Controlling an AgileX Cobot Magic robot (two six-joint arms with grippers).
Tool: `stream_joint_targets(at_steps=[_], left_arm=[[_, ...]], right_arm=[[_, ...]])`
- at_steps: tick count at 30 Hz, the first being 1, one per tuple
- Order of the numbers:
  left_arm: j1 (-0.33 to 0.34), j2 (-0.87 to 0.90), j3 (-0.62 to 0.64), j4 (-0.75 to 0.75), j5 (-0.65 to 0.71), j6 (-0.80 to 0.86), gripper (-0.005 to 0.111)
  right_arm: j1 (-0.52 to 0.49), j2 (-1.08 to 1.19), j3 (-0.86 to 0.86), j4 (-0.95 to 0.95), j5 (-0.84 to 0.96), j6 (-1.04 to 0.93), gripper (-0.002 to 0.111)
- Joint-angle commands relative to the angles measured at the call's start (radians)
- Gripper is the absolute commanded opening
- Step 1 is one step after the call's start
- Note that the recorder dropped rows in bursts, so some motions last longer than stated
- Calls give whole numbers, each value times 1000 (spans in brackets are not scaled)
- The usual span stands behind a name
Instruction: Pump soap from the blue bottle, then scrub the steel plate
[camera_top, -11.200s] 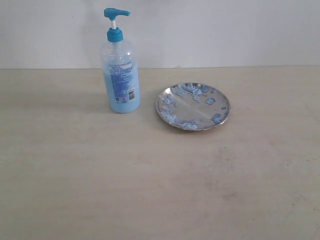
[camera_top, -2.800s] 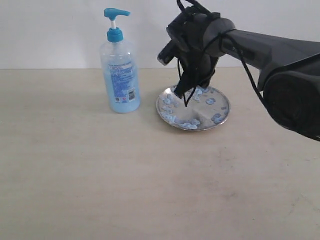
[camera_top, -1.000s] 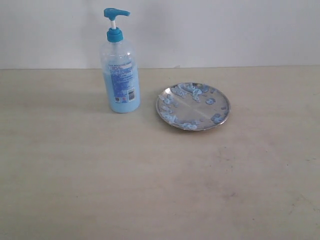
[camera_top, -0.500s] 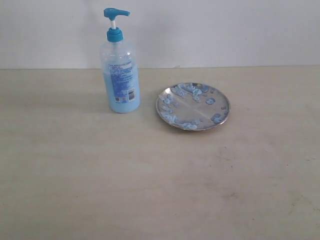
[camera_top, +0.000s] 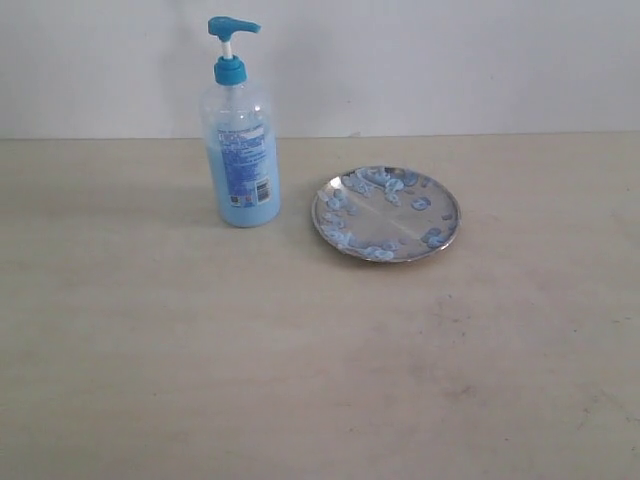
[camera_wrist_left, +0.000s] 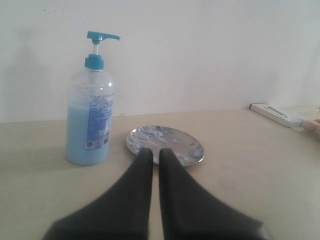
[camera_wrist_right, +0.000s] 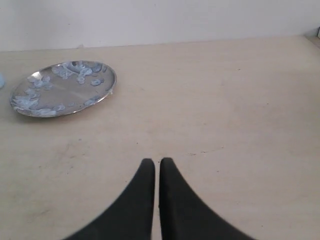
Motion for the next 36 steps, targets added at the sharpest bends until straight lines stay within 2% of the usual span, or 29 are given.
stream_joint_targets(at_steps=[1,4,7,10,12,19,36], left_arm=[[5,-6,4,0,-9,-8,4],[5,-6,4,0,-9,-8,4],[5,-6,4,0,-9,-8,4],[5,-6,4,0,-9,-8,4],[5,-6,4,0,-9,-8,4],[5,-6,4,0,-9,-8,4],[5,-6,4,0,-9,-8,4]], right_arm=[[3,-7,4,-8,-2,-4,0],[3,-7,4,-6,-28,8,0],[3,-7,4,18,-167,-13,0],[-1,-7,4,259,-180,-253,0],[-12,-7,4,385,-66,-377,0],[-47,-7,4,336,-58,-363,0],[-47,-7,4,348,-53,-362,0]])
